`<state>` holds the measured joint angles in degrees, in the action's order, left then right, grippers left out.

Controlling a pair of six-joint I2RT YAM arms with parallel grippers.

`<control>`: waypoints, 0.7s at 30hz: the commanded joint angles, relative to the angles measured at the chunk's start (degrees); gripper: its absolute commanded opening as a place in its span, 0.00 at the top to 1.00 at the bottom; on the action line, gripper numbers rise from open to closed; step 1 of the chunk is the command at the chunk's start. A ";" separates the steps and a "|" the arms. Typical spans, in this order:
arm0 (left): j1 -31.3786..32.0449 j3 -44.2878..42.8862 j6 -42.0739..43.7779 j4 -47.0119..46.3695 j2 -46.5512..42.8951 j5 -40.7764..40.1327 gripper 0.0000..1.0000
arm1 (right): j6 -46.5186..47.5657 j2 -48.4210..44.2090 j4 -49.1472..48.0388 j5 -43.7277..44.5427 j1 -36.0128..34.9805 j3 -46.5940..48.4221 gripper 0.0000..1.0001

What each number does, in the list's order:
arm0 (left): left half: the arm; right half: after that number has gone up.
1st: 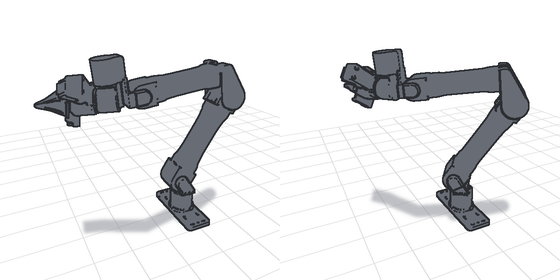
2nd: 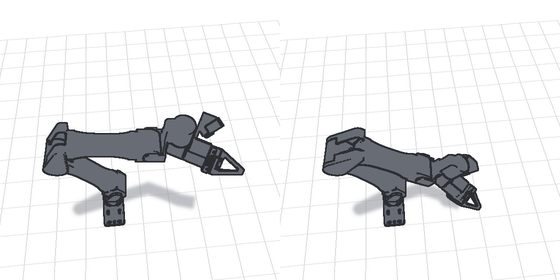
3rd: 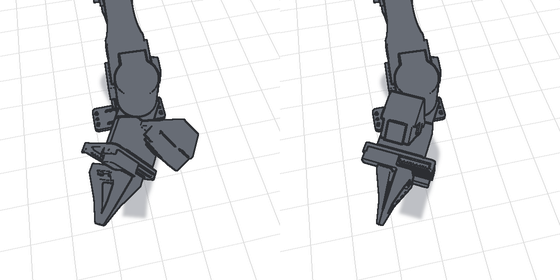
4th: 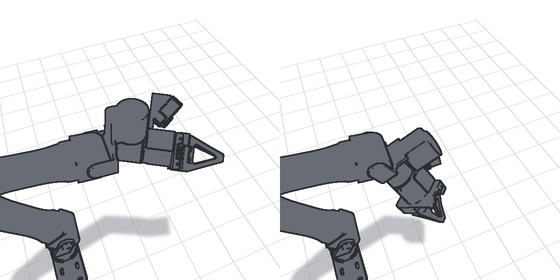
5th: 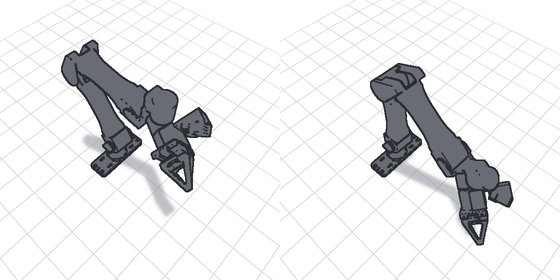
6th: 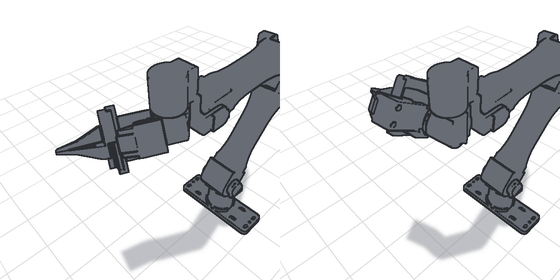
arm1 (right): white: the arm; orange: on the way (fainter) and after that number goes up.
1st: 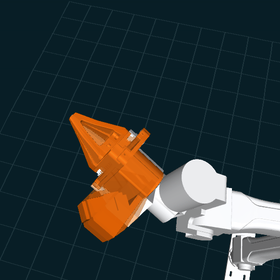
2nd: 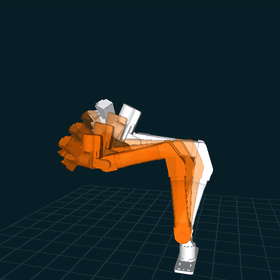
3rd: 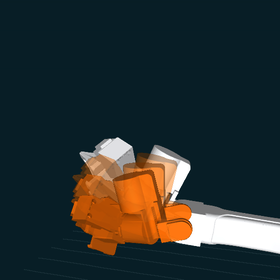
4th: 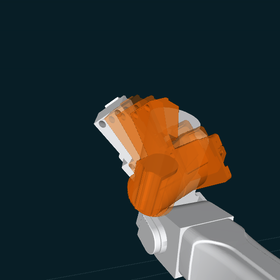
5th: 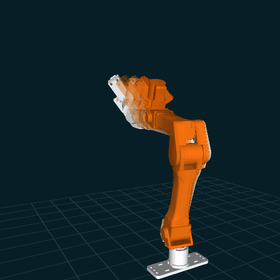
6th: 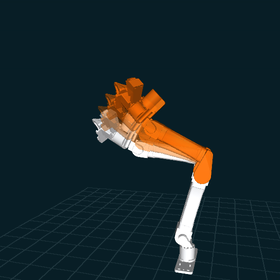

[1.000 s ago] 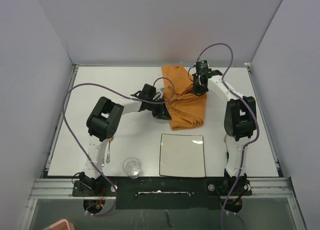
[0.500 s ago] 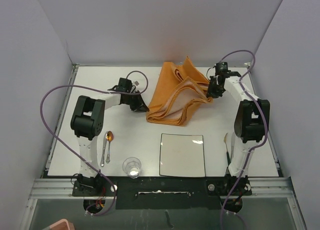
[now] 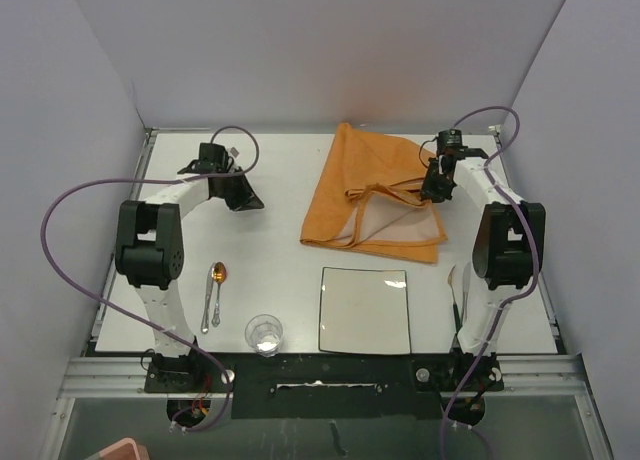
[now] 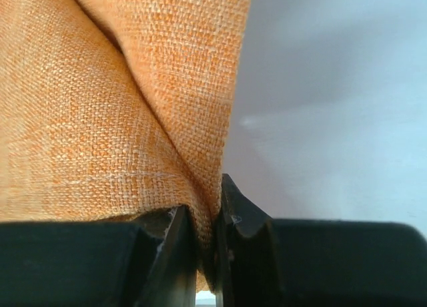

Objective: Set the dinner table for one person
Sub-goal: Flatten out the napkin at the center of the board.

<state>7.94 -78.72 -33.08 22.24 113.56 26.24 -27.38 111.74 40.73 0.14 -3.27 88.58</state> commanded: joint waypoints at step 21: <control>5.44 -7.44 0.12 -10.65 -5.28 3.77 1.00 | -2.27 -10.01 -0.79 15.92 0.86 4.01 0.07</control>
<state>7.60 -78.85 -32.99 18.46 111.44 26.61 -28.80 107.96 40.93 11.84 -2.04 88.77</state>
